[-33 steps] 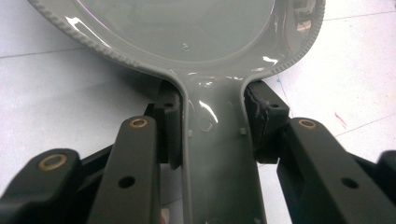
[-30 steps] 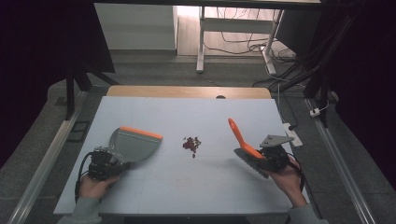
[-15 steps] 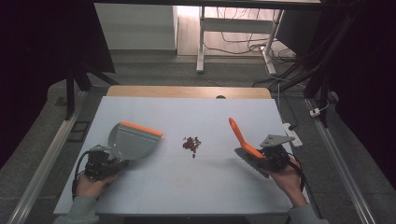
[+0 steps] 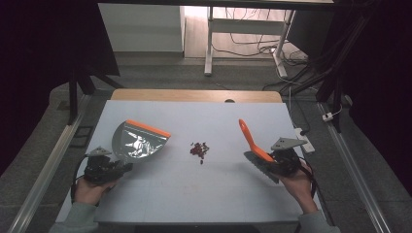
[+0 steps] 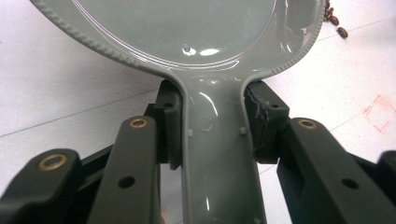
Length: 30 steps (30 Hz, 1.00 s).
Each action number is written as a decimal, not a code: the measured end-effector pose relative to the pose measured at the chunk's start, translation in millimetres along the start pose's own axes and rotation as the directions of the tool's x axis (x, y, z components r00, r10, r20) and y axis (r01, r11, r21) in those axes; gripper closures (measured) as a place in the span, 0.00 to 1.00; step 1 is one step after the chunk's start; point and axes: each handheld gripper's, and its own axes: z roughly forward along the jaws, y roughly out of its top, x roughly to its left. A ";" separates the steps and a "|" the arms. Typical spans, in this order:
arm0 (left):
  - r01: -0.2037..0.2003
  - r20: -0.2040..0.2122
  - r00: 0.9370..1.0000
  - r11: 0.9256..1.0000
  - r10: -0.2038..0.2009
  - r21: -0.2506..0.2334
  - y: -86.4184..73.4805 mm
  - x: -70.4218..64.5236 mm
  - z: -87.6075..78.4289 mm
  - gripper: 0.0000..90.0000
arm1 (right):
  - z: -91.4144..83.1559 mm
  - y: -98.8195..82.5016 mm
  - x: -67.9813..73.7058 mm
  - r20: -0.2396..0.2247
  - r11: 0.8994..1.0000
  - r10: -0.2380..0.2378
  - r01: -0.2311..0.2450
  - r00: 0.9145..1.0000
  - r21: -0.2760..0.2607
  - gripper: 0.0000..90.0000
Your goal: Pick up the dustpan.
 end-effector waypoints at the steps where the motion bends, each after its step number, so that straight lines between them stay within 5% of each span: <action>1: -0.002 -0.001 1.000 1.000 0.002 -0.002 -0.3 -0.3 -0.8 0.68 | -0.2 0.4 0.1 -0.001 1.000 0.002 -0.002 1.000 -0.004 0.79; 10: -0.039 0.020 0.999 0.999 0.039 -0.028 3.0 -7.2 -7.3 0.68 | 0.0 1.0 5.5 0.010 0.999 -0.034 0.034 0.999 0.014 0.79; 30: -0.135 0.097 0.986 0.990 0.137 -0.029 15.1 -16.9 -15.0 0.68 | -8.4 -5.3 6.1 0.025 1.000 -0.016 0.016 1.000 -0.008 0.79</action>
